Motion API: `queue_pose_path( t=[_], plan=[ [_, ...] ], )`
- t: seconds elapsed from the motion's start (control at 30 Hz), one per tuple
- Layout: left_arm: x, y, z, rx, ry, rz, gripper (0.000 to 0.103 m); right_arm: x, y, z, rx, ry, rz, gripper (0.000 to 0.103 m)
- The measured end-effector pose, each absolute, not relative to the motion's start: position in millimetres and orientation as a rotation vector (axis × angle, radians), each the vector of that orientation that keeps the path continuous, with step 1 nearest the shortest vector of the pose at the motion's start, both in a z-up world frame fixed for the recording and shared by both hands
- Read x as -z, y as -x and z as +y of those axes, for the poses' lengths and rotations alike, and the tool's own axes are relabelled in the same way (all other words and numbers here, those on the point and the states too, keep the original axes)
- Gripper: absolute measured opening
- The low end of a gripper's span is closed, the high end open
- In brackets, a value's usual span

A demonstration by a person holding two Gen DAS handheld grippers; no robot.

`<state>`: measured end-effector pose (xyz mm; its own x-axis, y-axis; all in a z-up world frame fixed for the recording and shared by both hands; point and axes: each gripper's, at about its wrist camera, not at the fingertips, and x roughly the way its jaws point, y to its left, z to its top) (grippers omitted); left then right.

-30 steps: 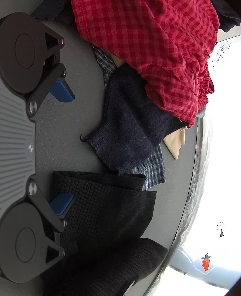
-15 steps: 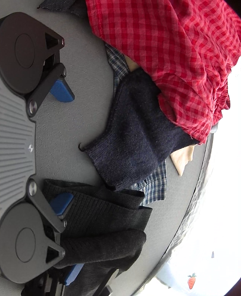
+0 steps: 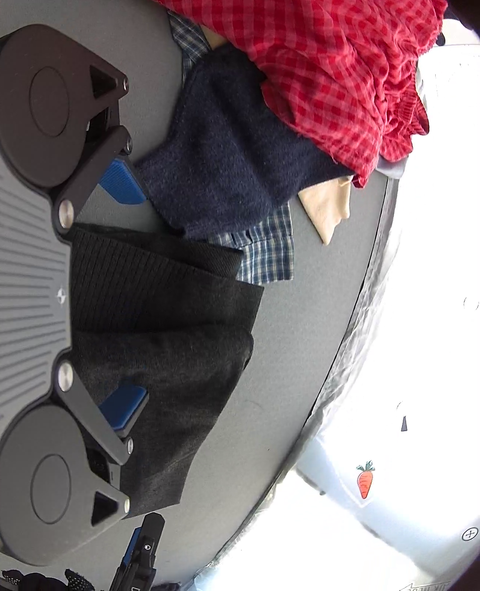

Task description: Fold clothes

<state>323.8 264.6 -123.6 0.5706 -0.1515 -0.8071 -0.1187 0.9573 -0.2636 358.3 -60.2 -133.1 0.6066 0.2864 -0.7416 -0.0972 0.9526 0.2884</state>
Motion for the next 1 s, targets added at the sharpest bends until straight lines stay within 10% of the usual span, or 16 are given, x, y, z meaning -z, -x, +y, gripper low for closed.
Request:
queue_pose_path(
  t=[0.8, 1.0],
  plan=[
    [152, -348, 267, 0.086, 0.349, 0.977, 0.103, 181, -356, -67, -0.202, -0.285, 0.976, 0.085],
    [157, -351, 264, 0.112, 0.37, 0.961, 0.095, 182, -359, -60, -0.277, -0.344, 0.986, 0.075]
  ],
)
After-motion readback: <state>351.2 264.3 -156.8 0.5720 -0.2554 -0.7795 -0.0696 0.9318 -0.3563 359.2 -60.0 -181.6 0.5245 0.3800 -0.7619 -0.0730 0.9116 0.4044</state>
